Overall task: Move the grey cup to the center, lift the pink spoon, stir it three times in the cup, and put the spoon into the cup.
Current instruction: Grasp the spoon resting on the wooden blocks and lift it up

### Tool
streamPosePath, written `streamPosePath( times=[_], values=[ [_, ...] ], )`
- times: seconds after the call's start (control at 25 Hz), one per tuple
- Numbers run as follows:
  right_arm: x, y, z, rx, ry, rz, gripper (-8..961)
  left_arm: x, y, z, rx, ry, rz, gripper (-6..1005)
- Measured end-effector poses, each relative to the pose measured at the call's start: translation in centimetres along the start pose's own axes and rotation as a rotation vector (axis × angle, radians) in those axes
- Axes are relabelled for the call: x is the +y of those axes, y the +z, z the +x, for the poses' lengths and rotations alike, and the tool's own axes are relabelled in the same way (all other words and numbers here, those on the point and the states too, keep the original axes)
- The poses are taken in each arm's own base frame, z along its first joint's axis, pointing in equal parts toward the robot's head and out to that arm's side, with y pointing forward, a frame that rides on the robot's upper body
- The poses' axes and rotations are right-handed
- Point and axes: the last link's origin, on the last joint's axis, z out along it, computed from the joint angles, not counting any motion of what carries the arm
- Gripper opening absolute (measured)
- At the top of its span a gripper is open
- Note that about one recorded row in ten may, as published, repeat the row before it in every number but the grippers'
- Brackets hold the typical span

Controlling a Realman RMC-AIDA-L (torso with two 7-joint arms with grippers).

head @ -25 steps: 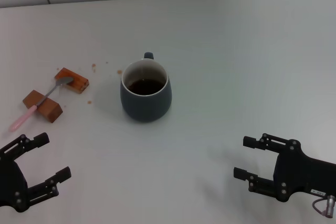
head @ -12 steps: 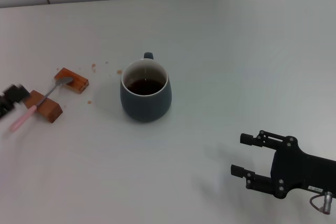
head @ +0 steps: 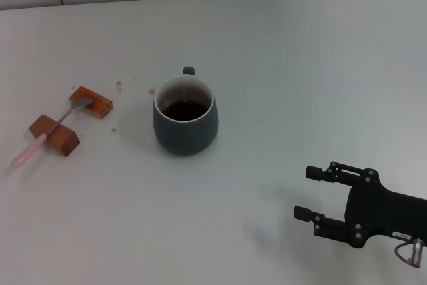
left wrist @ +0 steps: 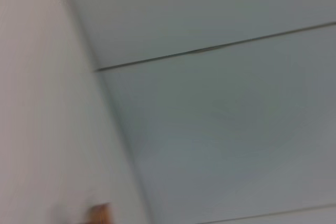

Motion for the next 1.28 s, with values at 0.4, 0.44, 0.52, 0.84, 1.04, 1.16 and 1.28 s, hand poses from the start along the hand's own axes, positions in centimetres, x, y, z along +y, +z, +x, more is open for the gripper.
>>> streamPosePath(
  times=[0.4, 0.44, 0.52, 0.84, 1.04, 1.16, 1.28],
  values=[
    [-0.4, 0.4, -0.4, -0.002, -0.016, -0.011, 707, -2.1, -0.7, -0.5, -0.026, -0.125, 0.145, 844],
    [-0.5, 0.4, -0.4, -0.003, -0.017, -0.013, 708, -2.1, -0.7, -0.5, -0.026, -0.13, 0.149, 844],
    [-0.6, 0.6, -0.5, -0.004, -0.018, -0.016, 708, -2.5, -0.7, -0.9, -0.034, -0.151, 0.167, 844],
    [-0.7, 0.7, -0.7, -0.006, -0.004, -0.02, 708, -3.4, -0.2, -2.0, -0.043, -0.205, 0.188, 843],
    [-0.8, 0.9, -0.8, -0.007, -0.004, -0.023, 708, -3.6, 0.7, -2.2, -0.057, -0.211, 0.196, 843],
    [-0.9, 0.9, -0.8, -0.007, -0.005, -0.024, 708, -3.6, 1.4, -2.3, -0.061, -0.218, 0.193, 843],
    [-1.0, 1.0, -0.9, -0.008, -0.001, -0.026, 708, -3.7, 2.1, -2.4, -0.062, -0.224, 0.194, 843]
  ],
)
